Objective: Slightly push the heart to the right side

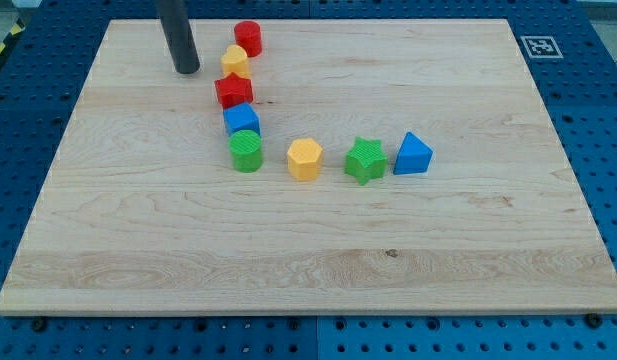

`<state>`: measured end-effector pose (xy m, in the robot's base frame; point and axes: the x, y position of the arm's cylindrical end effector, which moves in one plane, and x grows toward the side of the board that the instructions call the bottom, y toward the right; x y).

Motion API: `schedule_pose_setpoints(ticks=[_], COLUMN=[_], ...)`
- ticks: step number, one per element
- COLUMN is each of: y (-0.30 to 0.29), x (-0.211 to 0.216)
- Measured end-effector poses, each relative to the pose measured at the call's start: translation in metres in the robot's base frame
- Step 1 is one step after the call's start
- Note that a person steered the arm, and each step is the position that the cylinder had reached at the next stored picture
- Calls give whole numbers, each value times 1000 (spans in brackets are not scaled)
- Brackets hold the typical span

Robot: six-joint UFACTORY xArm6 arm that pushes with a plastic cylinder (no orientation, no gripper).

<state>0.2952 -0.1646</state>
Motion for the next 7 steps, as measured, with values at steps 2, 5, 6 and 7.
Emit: schedule_pose_setpoints(ticks=[2,5,6,7], y=[28,53,45,-5], x=[0,2,2,8])
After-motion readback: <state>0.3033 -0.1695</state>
